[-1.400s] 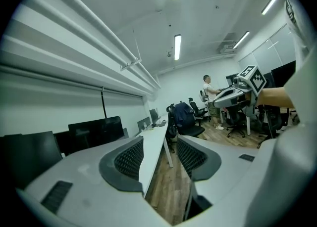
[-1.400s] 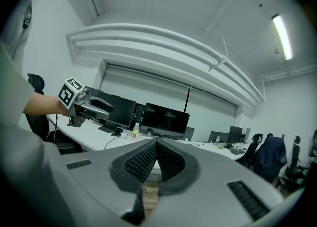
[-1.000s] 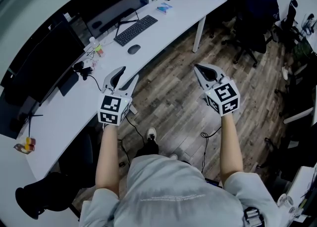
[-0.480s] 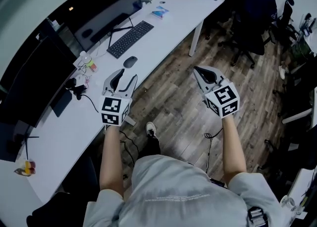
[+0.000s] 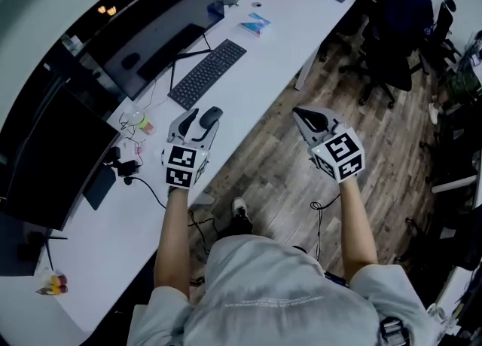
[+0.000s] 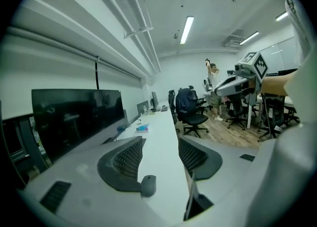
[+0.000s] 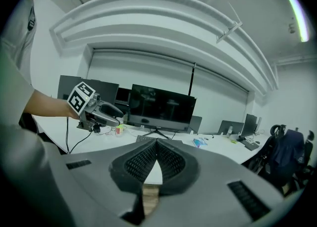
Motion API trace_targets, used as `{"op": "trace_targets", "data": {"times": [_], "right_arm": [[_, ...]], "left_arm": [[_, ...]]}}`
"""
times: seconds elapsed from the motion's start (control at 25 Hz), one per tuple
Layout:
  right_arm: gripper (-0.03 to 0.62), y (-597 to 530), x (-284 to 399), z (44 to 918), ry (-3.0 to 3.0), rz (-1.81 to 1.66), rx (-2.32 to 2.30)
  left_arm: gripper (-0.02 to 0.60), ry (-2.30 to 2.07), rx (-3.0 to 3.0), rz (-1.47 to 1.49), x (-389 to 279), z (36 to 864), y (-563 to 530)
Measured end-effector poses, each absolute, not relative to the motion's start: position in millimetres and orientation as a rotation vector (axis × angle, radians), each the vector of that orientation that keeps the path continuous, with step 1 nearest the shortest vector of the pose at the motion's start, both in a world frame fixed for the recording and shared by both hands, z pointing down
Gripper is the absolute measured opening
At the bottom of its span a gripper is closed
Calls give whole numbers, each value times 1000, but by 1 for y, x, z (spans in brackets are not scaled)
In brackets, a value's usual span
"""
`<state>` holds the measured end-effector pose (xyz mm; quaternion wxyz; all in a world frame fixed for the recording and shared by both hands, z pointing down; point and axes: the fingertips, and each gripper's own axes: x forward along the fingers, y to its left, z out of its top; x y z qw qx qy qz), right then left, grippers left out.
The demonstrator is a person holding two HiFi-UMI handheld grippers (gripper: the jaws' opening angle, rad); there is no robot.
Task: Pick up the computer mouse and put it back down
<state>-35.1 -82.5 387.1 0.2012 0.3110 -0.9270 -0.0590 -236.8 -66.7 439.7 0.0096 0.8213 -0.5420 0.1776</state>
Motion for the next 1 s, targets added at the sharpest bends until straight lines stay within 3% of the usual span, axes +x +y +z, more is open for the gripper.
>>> {"op": "trace_targets", "data": {"times": [1.0], "right_arm": [[2,-205,-121,521,-2466,201,776]], "left_arm": [[283,-1218,2301,787,-286,654,-182]]}}
